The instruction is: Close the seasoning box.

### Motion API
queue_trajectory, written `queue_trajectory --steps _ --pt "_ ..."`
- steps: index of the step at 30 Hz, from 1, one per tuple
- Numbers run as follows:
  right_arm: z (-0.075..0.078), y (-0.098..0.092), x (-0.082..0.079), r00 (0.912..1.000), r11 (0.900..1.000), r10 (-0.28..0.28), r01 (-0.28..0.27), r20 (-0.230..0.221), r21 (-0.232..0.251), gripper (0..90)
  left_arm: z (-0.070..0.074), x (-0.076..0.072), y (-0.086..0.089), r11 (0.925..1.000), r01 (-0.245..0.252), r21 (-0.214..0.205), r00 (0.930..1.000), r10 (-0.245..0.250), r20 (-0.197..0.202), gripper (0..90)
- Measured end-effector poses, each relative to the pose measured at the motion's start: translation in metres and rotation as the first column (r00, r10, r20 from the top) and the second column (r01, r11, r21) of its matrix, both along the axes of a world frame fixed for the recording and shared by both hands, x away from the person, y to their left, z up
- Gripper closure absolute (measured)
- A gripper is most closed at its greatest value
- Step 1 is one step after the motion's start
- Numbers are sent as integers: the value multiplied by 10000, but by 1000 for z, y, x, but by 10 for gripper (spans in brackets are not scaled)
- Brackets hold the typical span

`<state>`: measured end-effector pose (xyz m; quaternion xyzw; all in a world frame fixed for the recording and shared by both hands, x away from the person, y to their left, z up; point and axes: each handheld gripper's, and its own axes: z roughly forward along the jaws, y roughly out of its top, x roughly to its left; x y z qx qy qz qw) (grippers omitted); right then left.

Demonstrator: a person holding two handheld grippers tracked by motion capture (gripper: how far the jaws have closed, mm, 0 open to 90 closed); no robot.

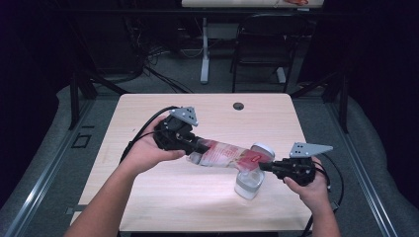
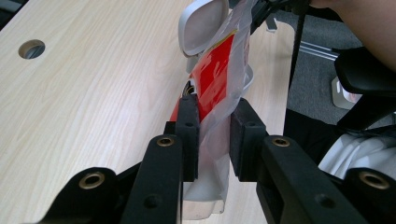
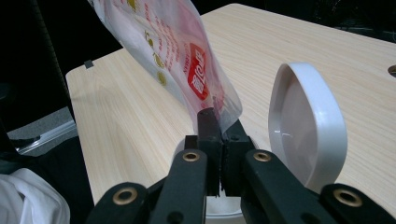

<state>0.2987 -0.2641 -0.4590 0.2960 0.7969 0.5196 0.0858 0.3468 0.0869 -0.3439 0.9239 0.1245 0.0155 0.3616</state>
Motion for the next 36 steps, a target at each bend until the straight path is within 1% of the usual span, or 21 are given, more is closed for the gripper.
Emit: queue_trajectory --steps 9,25,36 --pt "0 0 0 10000 10000 -36 36 9 -42 895 1 0 -1 10000 26 67 10000 -26 21 762" --pt "0 -1 0 10000 10000 -21 21 -25 -20 895 2 1 -3 10000 -69 70 10000 70 -46 763" --pt "0 -1 0 10000 10000 -69 69 -12 -64 892 3 0 -4 10000 -39 81 10000 39 -3 762"
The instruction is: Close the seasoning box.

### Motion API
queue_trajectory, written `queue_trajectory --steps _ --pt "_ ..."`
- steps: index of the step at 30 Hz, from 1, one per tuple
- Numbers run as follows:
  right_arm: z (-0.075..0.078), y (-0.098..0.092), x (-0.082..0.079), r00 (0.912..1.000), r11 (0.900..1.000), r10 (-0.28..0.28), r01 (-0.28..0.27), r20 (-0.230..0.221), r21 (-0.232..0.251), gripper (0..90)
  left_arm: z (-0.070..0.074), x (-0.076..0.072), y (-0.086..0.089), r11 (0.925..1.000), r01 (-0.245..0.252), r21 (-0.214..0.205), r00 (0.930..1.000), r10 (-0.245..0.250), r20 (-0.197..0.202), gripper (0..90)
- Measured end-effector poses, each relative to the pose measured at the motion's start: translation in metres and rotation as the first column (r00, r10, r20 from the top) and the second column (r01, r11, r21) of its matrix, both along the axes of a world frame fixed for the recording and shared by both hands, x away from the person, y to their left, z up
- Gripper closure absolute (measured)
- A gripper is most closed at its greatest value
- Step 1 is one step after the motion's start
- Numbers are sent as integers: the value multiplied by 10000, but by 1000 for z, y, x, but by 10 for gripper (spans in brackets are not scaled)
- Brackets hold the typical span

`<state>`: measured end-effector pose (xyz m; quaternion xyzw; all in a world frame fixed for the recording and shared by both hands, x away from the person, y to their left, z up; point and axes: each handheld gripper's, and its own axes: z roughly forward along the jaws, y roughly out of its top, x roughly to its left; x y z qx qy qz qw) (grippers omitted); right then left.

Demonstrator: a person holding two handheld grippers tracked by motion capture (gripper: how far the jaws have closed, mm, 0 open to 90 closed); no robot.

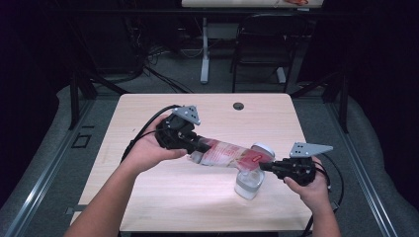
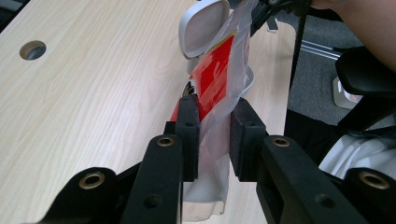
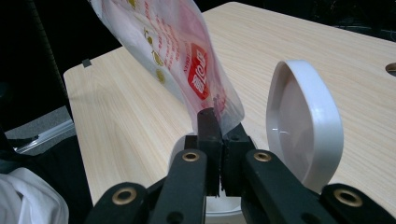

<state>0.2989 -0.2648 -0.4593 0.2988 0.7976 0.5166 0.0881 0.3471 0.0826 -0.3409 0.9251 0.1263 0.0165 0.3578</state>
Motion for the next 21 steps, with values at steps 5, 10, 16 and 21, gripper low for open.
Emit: queue_trajectory --steps 5,10,16,21 --pt "0 0 0 10000 10000 3 -3 4 -5 890 1 -1 -1 10000 18 17 10000 -18 18 763" --pt "0 1 0 10000 10000 10 -10 19 -31 888 1 -1 -2 10000 31 25 10000 -32 51 763" --pt "0 1 0 10000 10000 15 -15 18 -37 888 2 -2 -2 10000 59 29 10000 -59 58 763" --pt "0 1 0 10000 10000 1 -1 18 -47 887 2 -2 -3 10000 66 25 10000 -66 72 763"
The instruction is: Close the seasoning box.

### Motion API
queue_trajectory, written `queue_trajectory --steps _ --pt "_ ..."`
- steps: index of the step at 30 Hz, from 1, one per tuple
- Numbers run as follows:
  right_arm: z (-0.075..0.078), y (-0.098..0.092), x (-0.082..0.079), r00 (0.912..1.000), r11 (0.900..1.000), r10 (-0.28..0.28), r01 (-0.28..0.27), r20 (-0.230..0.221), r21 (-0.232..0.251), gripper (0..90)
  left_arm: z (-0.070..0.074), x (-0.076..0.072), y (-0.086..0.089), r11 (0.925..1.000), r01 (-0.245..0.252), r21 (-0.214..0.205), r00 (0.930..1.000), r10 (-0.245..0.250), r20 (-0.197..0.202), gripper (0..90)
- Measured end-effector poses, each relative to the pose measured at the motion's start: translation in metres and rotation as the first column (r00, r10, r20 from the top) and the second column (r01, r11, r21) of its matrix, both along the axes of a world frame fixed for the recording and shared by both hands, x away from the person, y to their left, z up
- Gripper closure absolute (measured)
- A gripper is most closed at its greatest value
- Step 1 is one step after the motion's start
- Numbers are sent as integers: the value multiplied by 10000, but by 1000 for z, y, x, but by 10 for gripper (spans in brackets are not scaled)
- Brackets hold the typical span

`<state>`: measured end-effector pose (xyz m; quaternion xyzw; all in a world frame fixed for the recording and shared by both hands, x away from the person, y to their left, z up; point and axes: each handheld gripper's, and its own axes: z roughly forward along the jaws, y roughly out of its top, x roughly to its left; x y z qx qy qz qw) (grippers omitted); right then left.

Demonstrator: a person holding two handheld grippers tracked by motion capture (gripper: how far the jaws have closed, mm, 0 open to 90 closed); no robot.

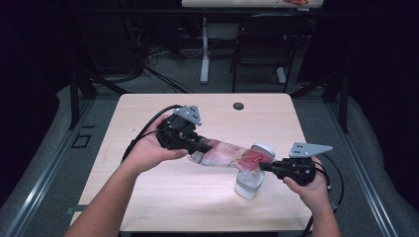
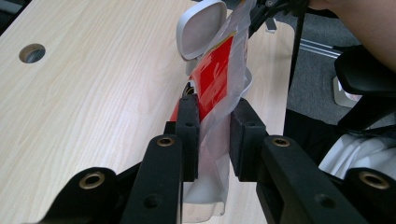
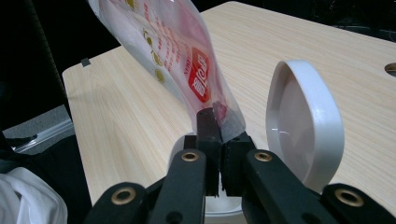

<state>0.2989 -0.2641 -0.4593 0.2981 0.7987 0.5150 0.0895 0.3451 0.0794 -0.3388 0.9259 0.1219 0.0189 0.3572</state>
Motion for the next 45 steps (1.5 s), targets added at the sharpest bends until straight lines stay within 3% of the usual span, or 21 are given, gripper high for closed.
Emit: queue_trajectory --steps 45 --pt "-1 0 0 10000 10000 8 -8 -47 -40 882 3 -1 -4 10000 77 -46 10000 -77 58 763"
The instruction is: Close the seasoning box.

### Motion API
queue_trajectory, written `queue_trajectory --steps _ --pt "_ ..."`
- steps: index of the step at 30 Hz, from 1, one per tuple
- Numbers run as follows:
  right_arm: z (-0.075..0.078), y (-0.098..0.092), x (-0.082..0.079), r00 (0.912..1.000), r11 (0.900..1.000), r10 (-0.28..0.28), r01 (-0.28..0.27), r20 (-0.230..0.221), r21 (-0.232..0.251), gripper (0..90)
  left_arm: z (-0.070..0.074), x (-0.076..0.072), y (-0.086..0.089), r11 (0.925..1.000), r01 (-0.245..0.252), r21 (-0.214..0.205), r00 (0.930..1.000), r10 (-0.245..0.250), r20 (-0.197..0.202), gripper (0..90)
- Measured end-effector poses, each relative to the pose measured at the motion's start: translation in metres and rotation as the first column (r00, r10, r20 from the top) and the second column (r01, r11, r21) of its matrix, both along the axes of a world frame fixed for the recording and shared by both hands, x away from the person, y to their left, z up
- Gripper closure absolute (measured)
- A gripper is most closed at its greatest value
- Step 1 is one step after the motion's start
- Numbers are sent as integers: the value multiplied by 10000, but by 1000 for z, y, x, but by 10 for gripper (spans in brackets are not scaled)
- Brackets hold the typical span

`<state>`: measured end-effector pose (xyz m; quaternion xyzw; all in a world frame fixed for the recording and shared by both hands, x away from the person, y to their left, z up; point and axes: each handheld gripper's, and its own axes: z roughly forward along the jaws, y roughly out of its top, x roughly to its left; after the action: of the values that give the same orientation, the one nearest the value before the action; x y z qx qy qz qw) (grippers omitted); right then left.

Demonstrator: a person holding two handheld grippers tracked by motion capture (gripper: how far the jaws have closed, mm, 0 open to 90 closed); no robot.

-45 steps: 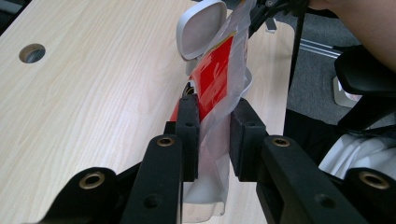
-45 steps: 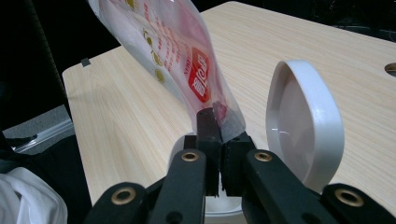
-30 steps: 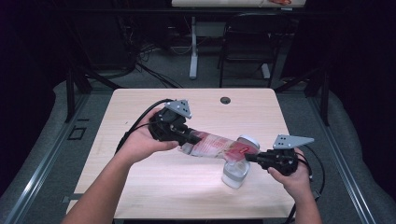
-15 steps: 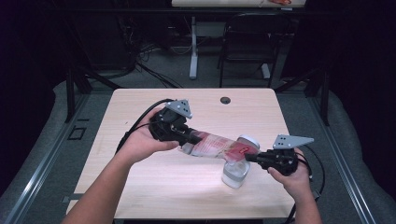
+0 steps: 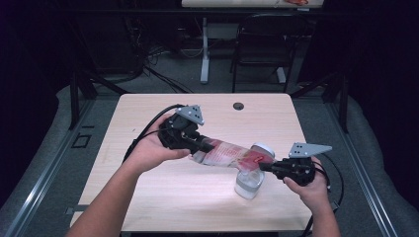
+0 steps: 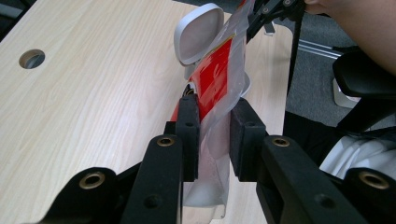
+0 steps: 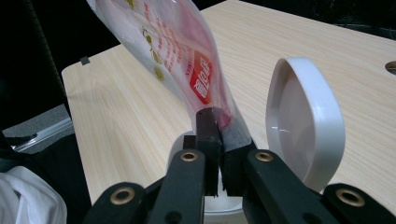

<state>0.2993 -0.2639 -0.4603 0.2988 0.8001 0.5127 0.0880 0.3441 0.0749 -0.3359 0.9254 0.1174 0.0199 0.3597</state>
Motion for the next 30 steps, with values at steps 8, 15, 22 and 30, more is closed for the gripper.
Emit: queue_trajectory --steps 8,15,22,30 --pt "0 0 0 10000 10000 20 -20 -22 -16 882 0 0 0 10000 28 -16 10000 -28 37 763" --pt "0 1 -1 9996 9997 230 -229 -141 64 887 2 0 1 9999 2 -144 10000 -3 -13 765" --pt "1 0 -2 9992 9994 345 -343 -187 63 888 3 0 0 9999 78 -136 10000 -79 -16 766" --pt "1 -1 -4 9989 9992 408 -407 -235 44 890 3 1 -1 9998 102 -161 9999 -103 -51 766"
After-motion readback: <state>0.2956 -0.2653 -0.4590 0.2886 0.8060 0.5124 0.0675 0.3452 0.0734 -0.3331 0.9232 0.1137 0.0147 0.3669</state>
